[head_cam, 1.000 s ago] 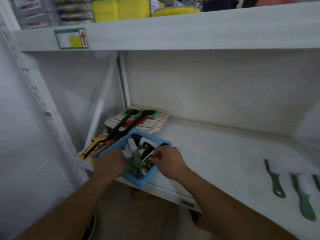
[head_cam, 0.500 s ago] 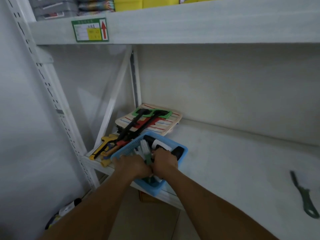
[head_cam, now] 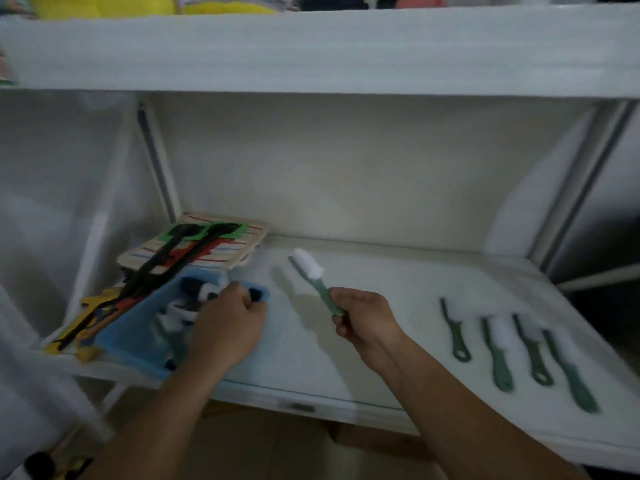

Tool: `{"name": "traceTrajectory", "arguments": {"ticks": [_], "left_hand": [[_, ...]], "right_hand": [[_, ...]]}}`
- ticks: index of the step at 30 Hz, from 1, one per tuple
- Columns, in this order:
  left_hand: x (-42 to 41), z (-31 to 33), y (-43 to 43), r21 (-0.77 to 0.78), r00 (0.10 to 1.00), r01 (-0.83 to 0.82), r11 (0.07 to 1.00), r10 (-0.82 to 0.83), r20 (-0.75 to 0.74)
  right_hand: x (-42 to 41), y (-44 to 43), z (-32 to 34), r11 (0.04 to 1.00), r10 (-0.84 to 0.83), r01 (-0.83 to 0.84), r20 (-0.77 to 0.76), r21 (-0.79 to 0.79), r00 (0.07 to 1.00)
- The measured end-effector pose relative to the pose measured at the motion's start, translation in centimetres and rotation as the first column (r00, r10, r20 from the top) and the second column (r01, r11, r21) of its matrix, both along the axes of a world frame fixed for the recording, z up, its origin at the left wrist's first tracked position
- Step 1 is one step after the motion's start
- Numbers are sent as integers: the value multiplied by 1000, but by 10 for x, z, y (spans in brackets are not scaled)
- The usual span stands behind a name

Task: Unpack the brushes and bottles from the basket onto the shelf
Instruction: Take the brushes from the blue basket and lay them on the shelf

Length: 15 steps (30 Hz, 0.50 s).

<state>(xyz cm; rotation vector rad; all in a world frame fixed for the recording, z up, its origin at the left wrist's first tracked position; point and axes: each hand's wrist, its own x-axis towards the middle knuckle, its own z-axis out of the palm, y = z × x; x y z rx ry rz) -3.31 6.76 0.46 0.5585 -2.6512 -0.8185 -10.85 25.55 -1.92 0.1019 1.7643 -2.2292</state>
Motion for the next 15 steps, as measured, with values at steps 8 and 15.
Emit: {"name": "traceTrajectory", "arguments": {"ticks": [8,15], "left_hand": [[-81,-65,187,-348,923,385,855,-356,146],[-119,-97,263,-608,880,470,640,-392,268]], "right_hand": [[-30,228,-16,869,-477,473,-7,147,879],[-70,314,-55,747,-546,512,-49,425,837]]}}
